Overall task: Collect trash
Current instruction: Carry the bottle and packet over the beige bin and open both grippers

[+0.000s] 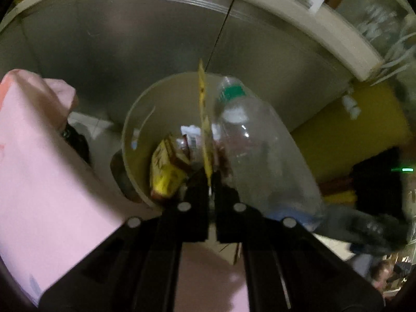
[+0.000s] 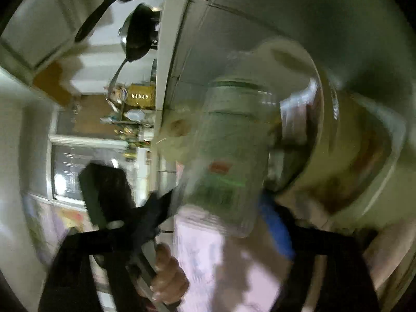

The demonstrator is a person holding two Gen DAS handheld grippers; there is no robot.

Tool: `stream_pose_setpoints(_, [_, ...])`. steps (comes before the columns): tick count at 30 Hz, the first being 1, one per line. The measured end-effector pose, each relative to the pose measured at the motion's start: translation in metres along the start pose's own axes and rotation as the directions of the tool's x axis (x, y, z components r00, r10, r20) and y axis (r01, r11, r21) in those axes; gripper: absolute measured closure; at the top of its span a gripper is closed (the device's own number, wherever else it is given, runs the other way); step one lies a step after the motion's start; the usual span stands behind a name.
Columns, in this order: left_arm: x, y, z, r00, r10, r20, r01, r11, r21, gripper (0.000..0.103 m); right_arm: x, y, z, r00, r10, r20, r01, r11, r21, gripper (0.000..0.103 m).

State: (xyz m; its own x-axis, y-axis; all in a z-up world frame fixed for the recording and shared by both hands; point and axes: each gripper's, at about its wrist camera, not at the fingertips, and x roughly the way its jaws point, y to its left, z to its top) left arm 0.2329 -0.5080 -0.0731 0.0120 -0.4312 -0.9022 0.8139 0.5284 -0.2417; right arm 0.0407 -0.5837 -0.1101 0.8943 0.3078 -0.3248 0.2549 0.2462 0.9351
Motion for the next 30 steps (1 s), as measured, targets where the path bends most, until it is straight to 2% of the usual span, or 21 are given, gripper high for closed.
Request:
stream_pose_setpoints(2, [0.024, 0.007, 0.012, 0.997, 0.057, -0.050, -0.059, 0.998, -0.031, 0.093, -0.004, 0.004, 0.007, 0.998, -0.046, 0.047, 0.048, 0.997, -0.055, 0.021])
stream_pose_setpoints(5, [0.030, 0.017, 0.015, 0.996, 0.058, -0.061, -0.062, 0.996, -0.071, 0.093, -0.006, -0.002, 0.009, 0.996, -0.037, 0.078, 0.043, 0.996, -0.078, 0.021])
stream_pose_setpoints(7, [0.024, 0.018, 0.012, 0.998, 0.035, -0.042, -0.038, 0.996, -0.075, 0.093, -0.012, -0.008, 0.003, 0.994, -0.028, 0.104, 0.036, 0.996, -0.077, 0.021])
stream_pose_setpoints(10, [0.011, 0.019, 0.003, 0.998, 0.055, -0.004, -0.055, 0.997, -0.060, 0.093, -0.026, -0.021, -0.006, 0.991, -0.033, 0.130, 0.044, 0.996, -0.081, 0.021])
stream_pose_setpoints(15, [-0.014, 0.018, -0.022, 0.995, 0.081, 0.051, -0.078, 0.995, -0.065, 0.093, -0.033, -0.033, -0.029, 0.995, -0.024, 0.101, 0.030, 0.998, -0.063, 0.021])
stream_pose_setpoints(19, [-0.038, 0.022, -0.051, 0.988, 0.112, 0.107, -0.104, 0.992, -0.076, 0.093, -0.025, -0.022, -0.040, 0.996, -0.034, 0.083, 0.040, 0.996, -0.075, 0.021])
stream_pose_setpoints(24, [-0.073, 0.027, -0.090, 0.969, 0.179, 0.170, -0.163, 0.981, -0.105, 0.093, -0.026, -0.001, -0.066, 0.996, -0.054, 0.070, 0.063, 0.988, -0.140, 0.021])
stream_pose_setpoints(30, [-0.117, 0.035, -0.137, 0.922, 0.302, 0.244, -0.276, 0.952, -0.134, 0.092, -0.030, 0.045, -0.103, 0.981, -0.135, 0.141, 0.170, 0.944, -0.282, 0.021])
